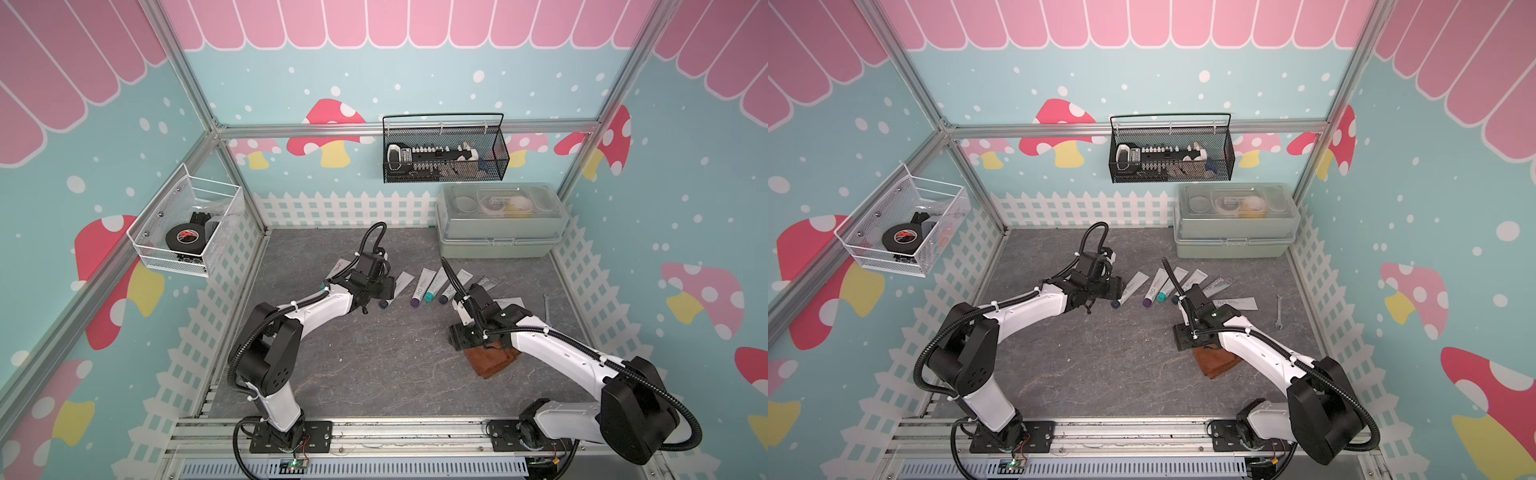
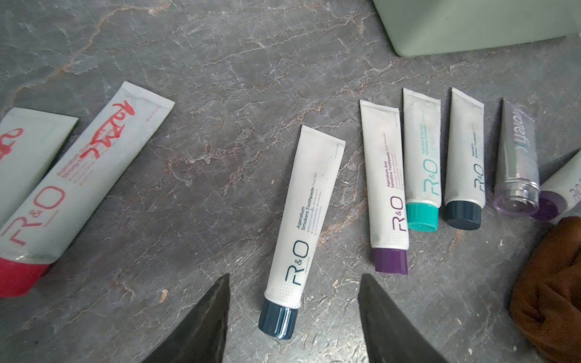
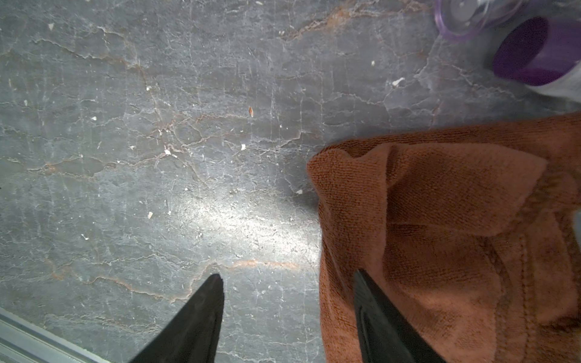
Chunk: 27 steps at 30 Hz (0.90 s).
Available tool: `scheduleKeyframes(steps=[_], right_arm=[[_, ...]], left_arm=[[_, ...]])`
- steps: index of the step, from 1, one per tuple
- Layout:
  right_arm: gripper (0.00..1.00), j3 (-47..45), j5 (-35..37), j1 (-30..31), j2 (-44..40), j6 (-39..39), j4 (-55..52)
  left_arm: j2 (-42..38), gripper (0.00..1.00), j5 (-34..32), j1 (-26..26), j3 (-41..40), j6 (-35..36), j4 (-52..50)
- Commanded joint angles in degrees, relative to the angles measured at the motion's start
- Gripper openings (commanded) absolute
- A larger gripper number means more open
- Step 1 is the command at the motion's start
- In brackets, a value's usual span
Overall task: Wipe the surface of the toothpaste tube
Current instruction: Pick up the toothpaste from the center of the board.
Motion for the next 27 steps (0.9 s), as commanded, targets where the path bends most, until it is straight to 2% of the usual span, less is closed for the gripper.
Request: scheduleKeyframes(steps=[1,6,8,13,20,27], right_arm=[[0.65,-0.8,-0.5,0.2,-0.3,-0.6,0.2],[0.64,-1.0,-0.5,0.2,-0.4,-0.6,0.1],[0.64,-1.1,-0.6,0.2,-0.4,-0.7,0.3],[0.65,-1.9,-0.7,0.2,-0.4,-0.6,0.6],[0.65,-2.4,-0.7,0.2,-1.2,-0.6,0.7],[0.65,-2.4,-0.7,0.2,-1.0,-0.6,0.7]], left_arm=[[0.7,0.63,-2.3,0.5,-0.6,-0.3,-2.1],[0.4,0.64,-6.6,5.7,0.8,-2.5,-5.7],[1.4,0.64,-6.2,9.9,1.9,-3.0,-7.3],[4.6,0.64,-5.8,14.5,4.3,-3.7,-8.6],[10.4,0.64,-4.9,16.2,9.3,-2.9,-9.9],[12.0,0.64,-6.1,17.4,12.4,-2.9,-11.9]])
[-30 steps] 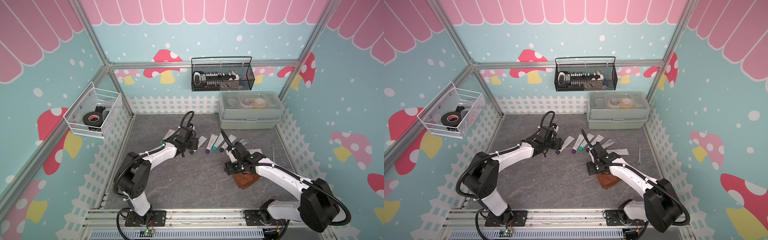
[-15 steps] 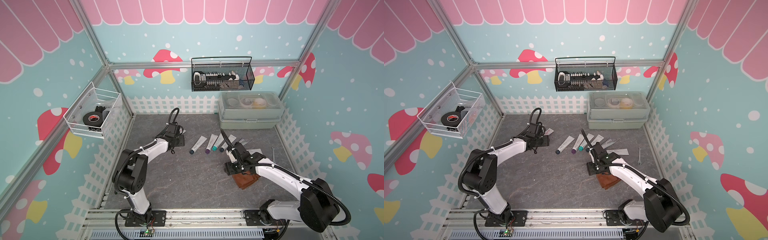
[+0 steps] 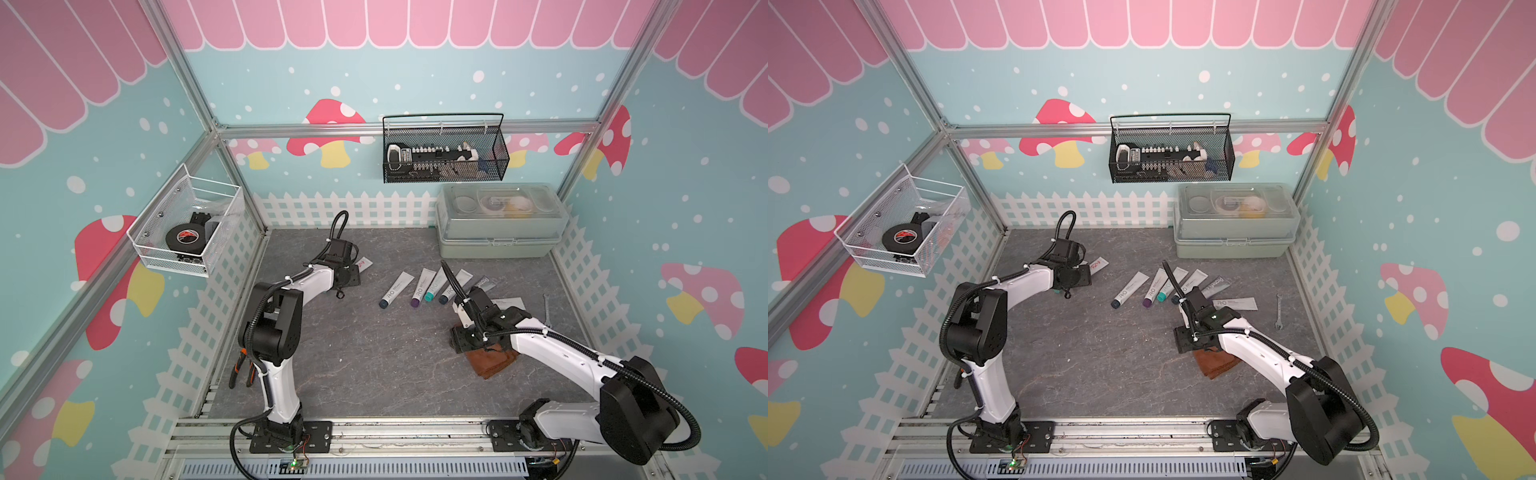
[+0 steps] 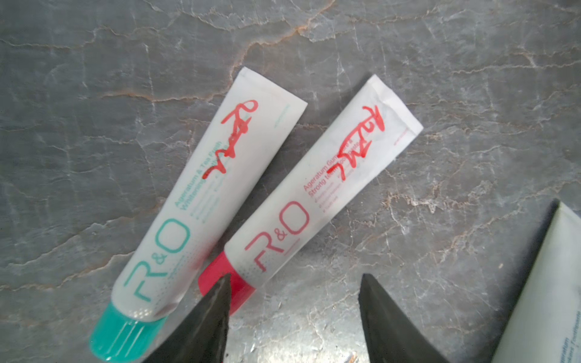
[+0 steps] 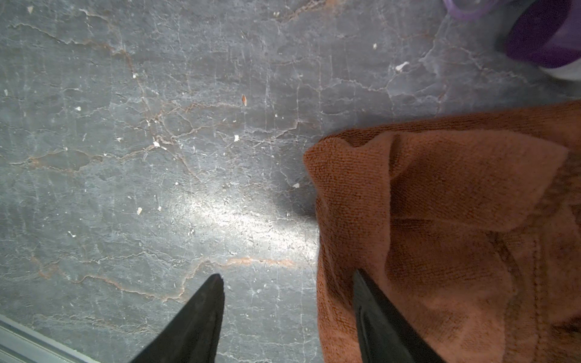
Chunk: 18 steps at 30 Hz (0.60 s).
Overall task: Wipe the surface of the toothpaste tube
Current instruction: Pick up the toothpaste from the center of the board.
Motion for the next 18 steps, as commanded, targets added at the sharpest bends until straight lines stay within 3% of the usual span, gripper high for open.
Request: scheduleKeyframes(steps=[1,18], right_arm=[[0.64,-0.9,-0.7,0.2,-1.0,-0.7,0.0],[0.64,-0.8,-0.8,0.2,-0.8,-0.7,0.0]], left_arm=[[1.5,0.64,-1.0,1.0,2.7,-0.3,-2.4],[8.9,0.62,3.0,0.6,11.6,2.0,-11.3]])
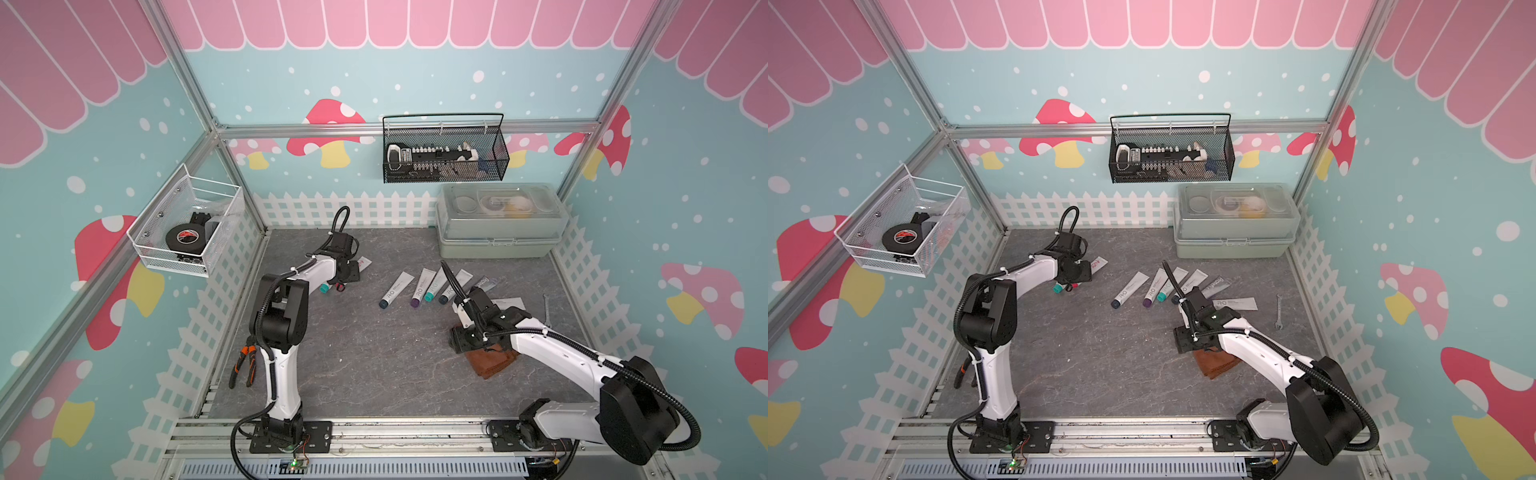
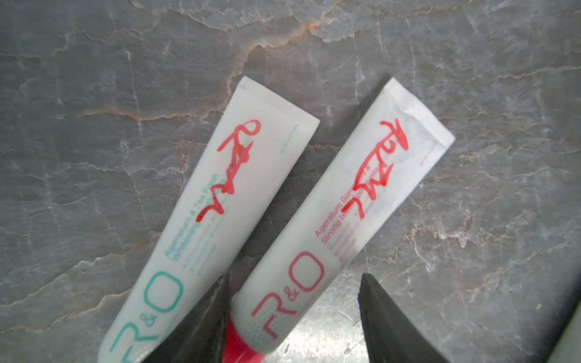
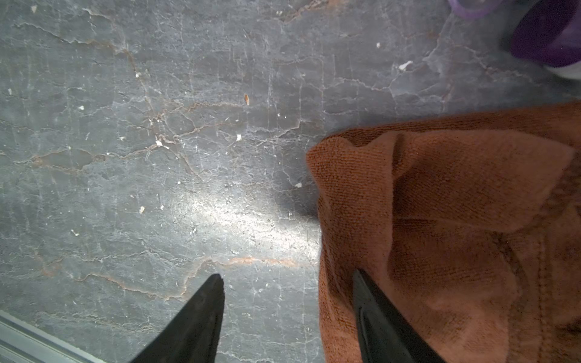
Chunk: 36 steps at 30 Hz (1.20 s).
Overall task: Wipe the surface of the toothpaste tube
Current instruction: Pick up the toothpaste from the center of the board.
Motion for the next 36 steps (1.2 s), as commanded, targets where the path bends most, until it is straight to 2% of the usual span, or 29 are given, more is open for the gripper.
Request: scheduleKeyframes(steps=[1,6,12,16,23,29,35,36], right_arm=[[0.64,-0.7,-0.3,0.2,-0.7,-0.7,-0.1],[0.64,-0.6,-0.3,0.2,-0.6,-0.7,0.0],[0.64,-0.7,-0.5,0.3,-0.8,-0.7,-0.1],[0.64,-0.9,-0.6,0.2,-1.0,-0.7,0.0],[0.64,-1.0,-0.6,0.2,-0.8,-0.8,0.1],[0.64,-0.8,1.0,0.2,-0.5,-0.6,-0.2],[0.64,0.0,5.3,0.2,-0.5,0.4,-1.7],[0.64,0.0,6.0,0.1,-0.9,0.6,-1.7]], left_arm=[[1.5,0.62,1.7,-0.7,2.2,0.7,-4.0],[3.7,0.55,0.4,-2.2,4.5,0.6,-7.4],[5.0,0.31,-0.3,-2.8,5.9,0.7,-9.1],[3.6,0.21,-1.0,-3.2,4.2,0.3,-8.2],[-3.0,0.18,-0.5,-3.8,-2.6,-0.4,-3.0],[-12.9,0.18,-1.2,-6.1,-7.4,-0.6,-2.1],[-22.7,0.20,-0.8,-11.1,-13.7,-1.5,-1.0],[-23.9,0.20,-1.2,-13.9,-14.7,-2.0,-0.9]])
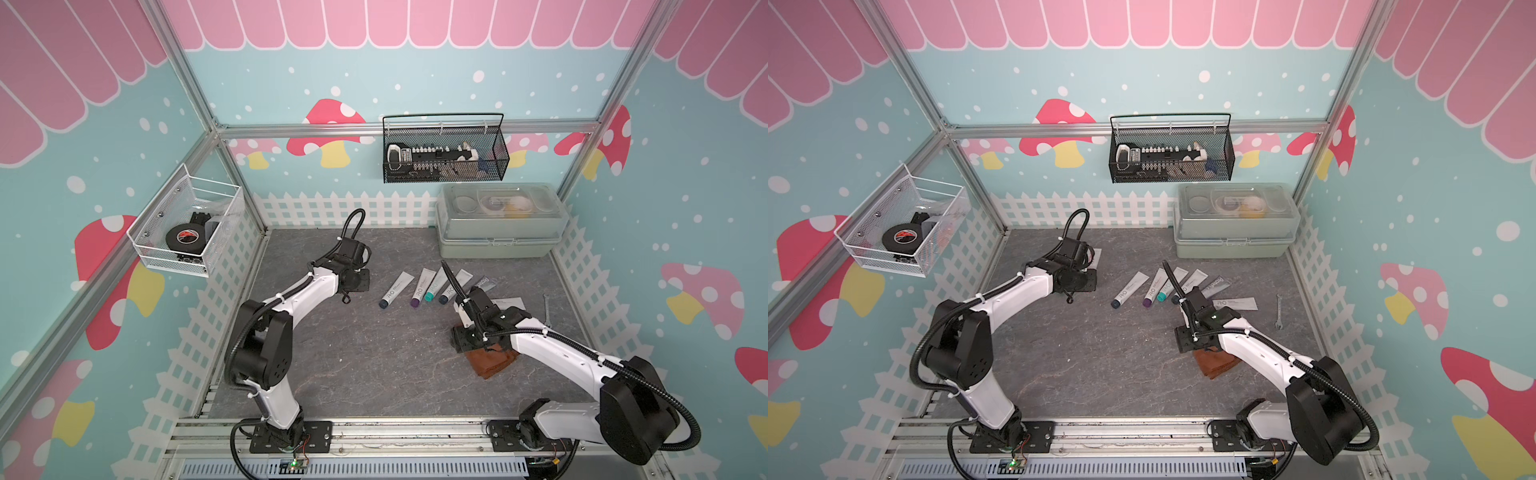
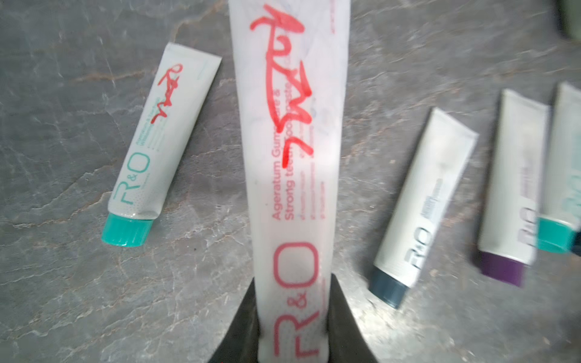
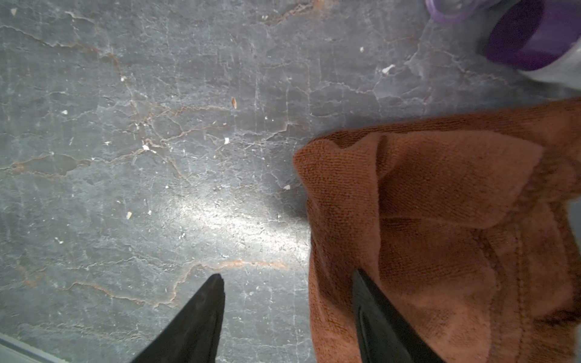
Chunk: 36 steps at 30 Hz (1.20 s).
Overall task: Wipe the surface of the toothpaste tube
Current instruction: Pick up the toothpaste from the center of the board, then place the toothpaste at the center of the board.
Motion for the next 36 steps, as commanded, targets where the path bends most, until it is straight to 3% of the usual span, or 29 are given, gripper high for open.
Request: scheduleKeyframes(steps=[1,9,14,22,27,32,36], right_arm=[[0.64,0.1,3.8,0.1,-1.5,0.7,-1.7],[0.64,1.0,9.7,-1.0,-7.0,3.0,-3.3],[0.63,0.1,12.8,-2.5,-11.5,4.3,-4.0],[0.63,-0.9,9.9,-3.9,-11.4,4.0,-2.9],[0.62,-2.1,7.0,-3.9,-9.3,4.1,-0.8],[0.62,-2.5,4.8,-3.9,-8.5,3.8,0.2],[0.62,-3.1,3.4,-3.9,-8.2,3.4,1.1]], left_arm=[[-3.8,0.20,-1.3,-5.2,-3.2,-2.2,1.7],[-7.9,0.20,-3.4,-19.5,-9.5,-4.5,5.6],[-8.2,0.21,-0.7,-25.7,-13.3,-3.8,8.4],[-3.5,0.22,1.5,-36.6,-17.4,-0.9,13.9],[-0.5,0.24,2.4,-38.3,-19.0,-1.9,15.8],[-1.1,0.43,1.5,-38.3,-23.2,-4.7,19.6],[-2.2,0.45,1.1,-38.9,-28.7,-8.1,26.8]])
